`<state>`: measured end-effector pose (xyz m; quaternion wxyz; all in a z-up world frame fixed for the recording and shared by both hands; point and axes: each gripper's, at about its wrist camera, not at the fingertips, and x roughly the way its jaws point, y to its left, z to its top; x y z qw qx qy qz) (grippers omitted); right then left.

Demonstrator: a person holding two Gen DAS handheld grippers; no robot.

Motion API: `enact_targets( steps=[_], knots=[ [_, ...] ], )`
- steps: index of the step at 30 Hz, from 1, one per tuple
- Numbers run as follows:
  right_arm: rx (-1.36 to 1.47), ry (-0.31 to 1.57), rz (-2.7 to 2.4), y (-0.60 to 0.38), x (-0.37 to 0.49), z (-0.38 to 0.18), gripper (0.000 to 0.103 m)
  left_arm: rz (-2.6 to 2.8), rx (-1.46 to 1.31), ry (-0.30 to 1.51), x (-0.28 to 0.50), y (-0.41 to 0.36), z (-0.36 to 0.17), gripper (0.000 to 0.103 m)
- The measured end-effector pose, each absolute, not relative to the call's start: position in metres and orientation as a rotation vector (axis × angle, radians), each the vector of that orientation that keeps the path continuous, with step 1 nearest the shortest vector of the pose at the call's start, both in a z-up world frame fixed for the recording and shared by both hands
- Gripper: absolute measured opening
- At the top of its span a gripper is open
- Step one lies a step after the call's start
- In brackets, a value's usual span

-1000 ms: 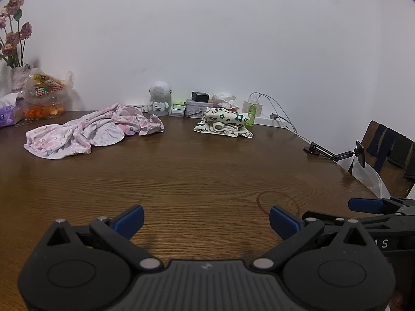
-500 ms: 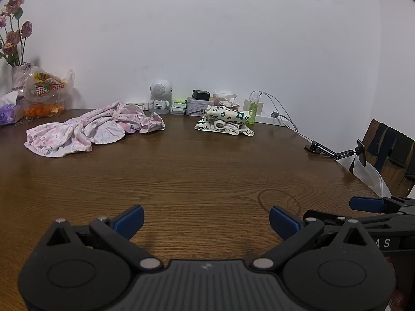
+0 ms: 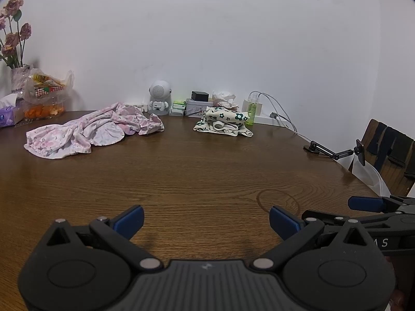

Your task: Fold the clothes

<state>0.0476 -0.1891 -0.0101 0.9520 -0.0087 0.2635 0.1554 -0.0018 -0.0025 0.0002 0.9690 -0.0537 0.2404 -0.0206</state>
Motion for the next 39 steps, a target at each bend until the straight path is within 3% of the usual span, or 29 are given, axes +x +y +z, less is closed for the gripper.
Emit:
enact_targets(
  steps=[39],
  knots=[
    [-0.036,0.532,0.352,-0.1799,0.0558,-0.0037,0.103,-0.034,-0.113,0.474,0.0013,0.006,0.0053,0.103]
  ],
)
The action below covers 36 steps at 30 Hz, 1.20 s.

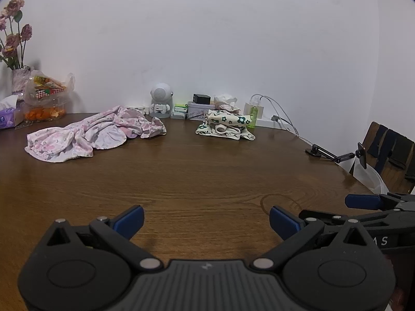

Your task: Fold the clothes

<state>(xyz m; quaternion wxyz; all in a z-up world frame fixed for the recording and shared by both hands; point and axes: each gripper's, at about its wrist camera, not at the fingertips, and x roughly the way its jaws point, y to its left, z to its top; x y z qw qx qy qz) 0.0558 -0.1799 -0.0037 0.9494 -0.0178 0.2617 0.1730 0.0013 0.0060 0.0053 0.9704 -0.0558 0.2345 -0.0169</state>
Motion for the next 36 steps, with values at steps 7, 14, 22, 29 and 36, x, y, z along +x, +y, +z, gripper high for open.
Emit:
enact_targets(
  steps=[7,14,22,29,36],
  knots=[
    [-0.063,0.511,0.441,-0.159,0.087,0.021,0.103,0.018,-0.14,0.446,0.018,0.035,0.024,0.103],
    [-0.105,0.496,0.558,-0.116,0.142,0.056,0.103,0.141,-0.116,0.422,0.052,0.087,0.049,0.103],
    [-0.216,0.448,0.585,-0.03,0.229,0.082,0.103,0.269,-0.07,0.474,0.117,0.167,0.055,0.103],
    [-0.326,0.452,0.49,0.049,0.322,0.053,0.103,0.352,-0.023,0.515,0.202,0.215,0.029,0.103],
    [-0.29,0.534,0.493,0.087,0.397,0.007,0.101,0.394,-0.054,0.573,0.265,0.259,0.001,0.096]
  ],
)
